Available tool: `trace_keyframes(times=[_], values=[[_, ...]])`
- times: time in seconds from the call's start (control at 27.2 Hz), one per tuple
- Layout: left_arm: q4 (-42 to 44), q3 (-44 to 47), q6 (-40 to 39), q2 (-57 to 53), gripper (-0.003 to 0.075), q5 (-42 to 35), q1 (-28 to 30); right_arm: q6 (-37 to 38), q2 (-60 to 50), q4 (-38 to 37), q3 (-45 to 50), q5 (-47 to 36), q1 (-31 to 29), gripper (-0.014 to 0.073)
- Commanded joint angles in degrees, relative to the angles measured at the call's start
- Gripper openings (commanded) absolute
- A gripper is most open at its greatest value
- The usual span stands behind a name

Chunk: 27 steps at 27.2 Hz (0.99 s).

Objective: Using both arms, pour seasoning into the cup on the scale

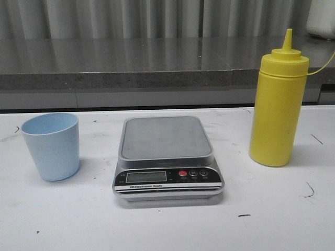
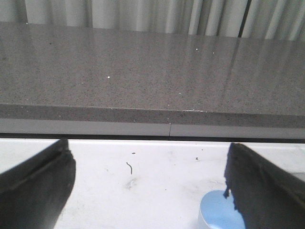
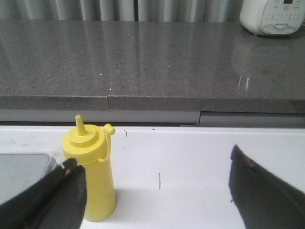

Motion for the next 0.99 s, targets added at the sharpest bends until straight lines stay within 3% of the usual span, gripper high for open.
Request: trace_keyframes(times=[0.0,0.15,0.33,0.62,0.96], values=[[-1.94,-3.64,-0.57,4.19,0.0594,-3.96,-0.26,-0.24,0.8,-0.2,-2.06,-4.53,-0.32,0.0631],[-5.11,-7.69,2.4,11.48,0.0589,-2.21,-3.91,-0.24,0.8,-0.2,-2.06,-4.53,-0.32,0.0631],[-4.99,-13.16,4.1,22.03,0.0589,1.6,-12.64,-0.24,0.8,-0.2,-2.06,-4.53,-0.32,0.0631],[0.7,-23.14,4.37,39.86,0.0589,10.91,-25.26,-0.24,0.8,-0.2,-2.06,-4.53,-0.32,0.0631],[1.53,-32.99,4.17,59.93,0.0587,21.95,-28.56,-0.24,0.8,-0.2,-2.06,-4.53,-0.32,0.0631]])
